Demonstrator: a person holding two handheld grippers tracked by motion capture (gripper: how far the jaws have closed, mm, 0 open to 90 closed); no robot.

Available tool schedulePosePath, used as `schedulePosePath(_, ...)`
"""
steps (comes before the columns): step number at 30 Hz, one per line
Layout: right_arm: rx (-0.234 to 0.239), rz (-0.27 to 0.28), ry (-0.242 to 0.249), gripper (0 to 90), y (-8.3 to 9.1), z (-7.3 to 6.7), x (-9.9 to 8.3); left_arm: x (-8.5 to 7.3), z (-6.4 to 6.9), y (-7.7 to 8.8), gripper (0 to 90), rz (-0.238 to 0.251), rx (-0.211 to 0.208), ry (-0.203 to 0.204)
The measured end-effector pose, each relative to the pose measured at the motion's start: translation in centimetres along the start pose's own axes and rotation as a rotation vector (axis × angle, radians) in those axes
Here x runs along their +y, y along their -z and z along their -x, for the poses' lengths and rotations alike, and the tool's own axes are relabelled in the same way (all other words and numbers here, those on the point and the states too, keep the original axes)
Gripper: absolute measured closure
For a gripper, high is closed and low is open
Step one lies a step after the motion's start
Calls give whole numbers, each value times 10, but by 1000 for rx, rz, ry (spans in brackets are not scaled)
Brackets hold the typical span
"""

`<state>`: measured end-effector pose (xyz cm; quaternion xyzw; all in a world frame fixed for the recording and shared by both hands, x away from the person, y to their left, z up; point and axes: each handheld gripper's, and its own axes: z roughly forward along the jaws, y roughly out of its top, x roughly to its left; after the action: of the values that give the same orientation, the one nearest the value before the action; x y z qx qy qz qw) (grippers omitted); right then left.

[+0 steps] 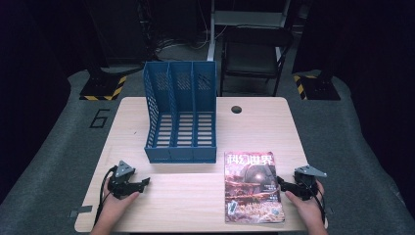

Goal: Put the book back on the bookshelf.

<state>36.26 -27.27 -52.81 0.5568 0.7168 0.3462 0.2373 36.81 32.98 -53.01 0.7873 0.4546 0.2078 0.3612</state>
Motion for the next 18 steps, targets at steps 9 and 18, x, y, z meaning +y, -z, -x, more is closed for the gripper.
schedulePosePath(9,-24,-6,19,226,-1,-3,0,0,0,0,245,1,-1,0)
schedulePosePath(18,-33,-18,15,246,0,-4,1,0,0,0,244,2,-2,1)
